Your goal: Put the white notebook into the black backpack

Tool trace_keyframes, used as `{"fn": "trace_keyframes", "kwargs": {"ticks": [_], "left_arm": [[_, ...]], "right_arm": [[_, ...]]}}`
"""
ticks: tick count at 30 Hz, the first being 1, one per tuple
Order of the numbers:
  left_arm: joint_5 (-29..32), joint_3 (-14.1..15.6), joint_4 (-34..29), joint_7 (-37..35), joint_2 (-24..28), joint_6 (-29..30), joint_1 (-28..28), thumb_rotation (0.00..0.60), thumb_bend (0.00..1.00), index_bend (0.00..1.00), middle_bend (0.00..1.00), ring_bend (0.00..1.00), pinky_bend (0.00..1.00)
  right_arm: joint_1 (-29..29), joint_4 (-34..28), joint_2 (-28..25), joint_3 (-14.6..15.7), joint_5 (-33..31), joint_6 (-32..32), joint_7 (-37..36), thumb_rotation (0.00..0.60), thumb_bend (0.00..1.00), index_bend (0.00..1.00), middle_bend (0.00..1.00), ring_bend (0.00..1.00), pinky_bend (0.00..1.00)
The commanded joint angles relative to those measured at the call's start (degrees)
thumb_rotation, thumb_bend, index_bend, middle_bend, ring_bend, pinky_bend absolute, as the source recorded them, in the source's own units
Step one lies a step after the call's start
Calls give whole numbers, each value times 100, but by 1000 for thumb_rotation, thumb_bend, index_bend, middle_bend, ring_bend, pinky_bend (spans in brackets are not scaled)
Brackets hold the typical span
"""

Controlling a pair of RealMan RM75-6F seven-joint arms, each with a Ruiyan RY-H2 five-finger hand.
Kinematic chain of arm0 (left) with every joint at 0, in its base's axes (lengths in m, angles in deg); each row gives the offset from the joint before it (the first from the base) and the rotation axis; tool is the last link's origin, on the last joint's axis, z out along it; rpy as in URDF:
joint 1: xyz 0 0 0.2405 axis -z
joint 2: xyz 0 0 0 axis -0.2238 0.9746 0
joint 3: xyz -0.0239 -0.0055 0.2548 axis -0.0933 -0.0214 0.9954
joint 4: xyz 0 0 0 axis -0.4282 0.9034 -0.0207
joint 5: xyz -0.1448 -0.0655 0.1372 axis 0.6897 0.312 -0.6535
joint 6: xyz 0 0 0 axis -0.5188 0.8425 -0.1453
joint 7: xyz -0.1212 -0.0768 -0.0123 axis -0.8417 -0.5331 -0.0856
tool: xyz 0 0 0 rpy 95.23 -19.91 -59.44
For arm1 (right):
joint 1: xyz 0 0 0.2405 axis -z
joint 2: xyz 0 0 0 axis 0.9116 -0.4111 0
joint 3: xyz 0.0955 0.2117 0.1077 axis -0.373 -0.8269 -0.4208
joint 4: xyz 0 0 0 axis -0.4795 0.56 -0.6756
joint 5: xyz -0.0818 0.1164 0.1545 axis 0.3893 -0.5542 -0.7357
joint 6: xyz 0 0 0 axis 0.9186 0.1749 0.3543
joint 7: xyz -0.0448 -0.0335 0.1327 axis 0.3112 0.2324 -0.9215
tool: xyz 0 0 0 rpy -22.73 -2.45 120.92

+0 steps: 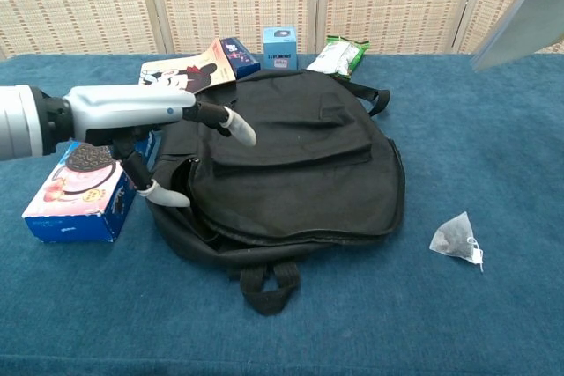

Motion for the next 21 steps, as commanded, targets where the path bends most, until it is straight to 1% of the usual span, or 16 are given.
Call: {"fn": "trace_keyframes", "kwargs": {"ticks": [1, 4, 9, 17, 21], "left_arm": [[256, -54, 123, 210, -215, -170, 131, 600, 240, 203, 122, 156, 106], [492, -127, 161, 343, -362, -281, 226, 600, 240, 198, 122, 155, 106], [796, -159, 259, 656, -534, -497, 381, 600, 240, 185, 122, 151, 106], [1372, 13, 183, 1248, -497, -898, 479, 600, 241, 143, 122, 140, 106], [1543, 77, 113, 1483, -517, -909, 491, 600, 240, 132, 122, 138, 106]], "right_arm": [[2, 24, 26, -8, 5, 10, -20, 600, 435, 781, 467, 212, 132], [6, 65, 64, -17, 6, 23, -46, 600, 435, 781, 467, 212, 132], [17, 125, 93, -24, 17, 30, -92, 600, 435, 781, 467, 212, 132], [45, 235, 139, -11, 30, 67, -196, 600, 435, 781, 467, 212, 132], [49, 299, 192, -13, 36, 69, -256, 600, 435, 781, 467, 212, 132]]}}
